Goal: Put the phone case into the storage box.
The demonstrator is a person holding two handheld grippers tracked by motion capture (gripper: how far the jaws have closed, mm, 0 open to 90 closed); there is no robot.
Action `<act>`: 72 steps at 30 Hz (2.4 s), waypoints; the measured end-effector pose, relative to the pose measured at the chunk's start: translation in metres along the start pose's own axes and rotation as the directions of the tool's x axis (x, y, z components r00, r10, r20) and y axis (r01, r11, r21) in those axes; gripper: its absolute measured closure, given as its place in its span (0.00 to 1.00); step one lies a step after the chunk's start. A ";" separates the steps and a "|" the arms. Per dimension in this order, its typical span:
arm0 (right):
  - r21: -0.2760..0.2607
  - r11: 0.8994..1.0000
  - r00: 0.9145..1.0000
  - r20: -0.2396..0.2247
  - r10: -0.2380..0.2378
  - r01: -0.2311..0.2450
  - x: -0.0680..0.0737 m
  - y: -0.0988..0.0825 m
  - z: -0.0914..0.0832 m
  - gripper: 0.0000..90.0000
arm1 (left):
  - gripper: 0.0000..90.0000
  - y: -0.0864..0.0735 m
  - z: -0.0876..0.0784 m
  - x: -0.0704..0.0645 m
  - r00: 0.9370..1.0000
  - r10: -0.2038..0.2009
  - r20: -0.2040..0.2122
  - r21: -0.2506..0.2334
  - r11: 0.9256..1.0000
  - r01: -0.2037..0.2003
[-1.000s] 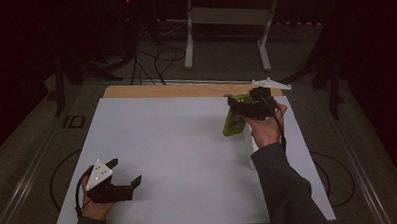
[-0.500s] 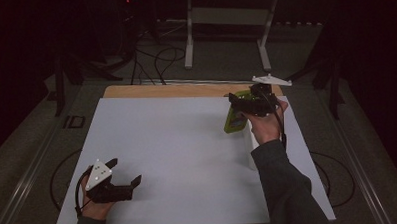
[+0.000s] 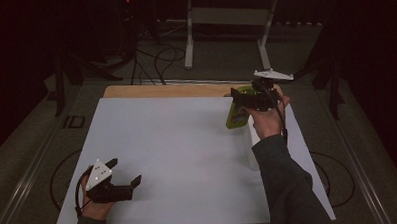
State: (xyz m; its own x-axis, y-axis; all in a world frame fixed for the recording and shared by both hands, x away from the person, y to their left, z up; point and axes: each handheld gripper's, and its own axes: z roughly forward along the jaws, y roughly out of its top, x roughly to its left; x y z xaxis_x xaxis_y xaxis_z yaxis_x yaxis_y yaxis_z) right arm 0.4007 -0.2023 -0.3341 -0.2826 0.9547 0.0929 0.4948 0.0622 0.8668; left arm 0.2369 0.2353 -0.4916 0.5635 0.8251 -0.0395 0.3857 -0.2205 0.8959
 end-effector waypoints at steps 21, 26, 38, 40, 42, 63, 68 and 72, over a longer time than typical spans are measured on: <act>-0.003 1.000 1.000 0.022 0.017 -0.017 -0.009 0.010 0.003 0.18 | 0.00 0.000 0.000 0.000 1.000 -0.001 -0.002 -0.002 1.000 0.001; -0.005 1.000 0.999 0.034 0.019 -0.018 -0.012 0.013 0.003 0.18 | 0.00 0.000 0.000 0.000 1.000 -0.001 -0.002 -0.001 1.000 0.001; -0.010 1.000 0.998 0.064 0.016 -0.016 -0.018 0.019 0.004 0.18 | 0.00 0.000 0.000 0.000 1.000 0.001 0.000 -0.003 1.000 -0.001; -0.012 1.000 0.998 0.067 0.019 -0.018 -0.019 0.020 0.004 0.18 | 0.00 0.000 0.000 0.000 1.000 0.000 -0.001 -0.002 1.000 0.000; -0.014 1.000 0.997 0.068 0.019 -0.019 -0.019 0.021 0.005 0.18 | 0.00 0.000 0.000 0.000 1.000 0.000 -0.001 -0.003 1.000 0.000; -0.017 1.000 0.993 0.112 0.028 -0.027 -0.028 0.026 0.012 0.18 | 0.00 0.000 0.000 -0.001 1.000 0.001 0.000 -0.002 1.000 -0.001; -0.019 1.000 0.993 0.119 0.027 -0.025 -0.029 0.028 0.014 0.18 | 0.00 0.000 0.000 0.000 1.000 0.001 0.001 -0.003 1.000 -0.001; -0.020 1.000 0.991 0.130 0.019 -0.016 -0.028 0.030 0.015 0.18 | 0.00 0.000 0.000 0.000 1.000 0.000 0.002 -0.003 1.000 0.000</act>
State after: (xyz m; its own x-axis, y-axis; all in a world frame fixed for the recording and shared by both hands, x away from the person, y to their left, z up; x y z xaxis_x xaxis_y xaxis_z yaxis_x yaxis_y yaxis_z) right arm 0.4361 -0.2232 -0.3181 -0.1639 0.9855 0.0445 0.4828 0.0408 0.8748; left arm 0.2369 0.2351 -0.4914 0.5648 0.8243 -0.0402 0.3834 -0.2190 0.8972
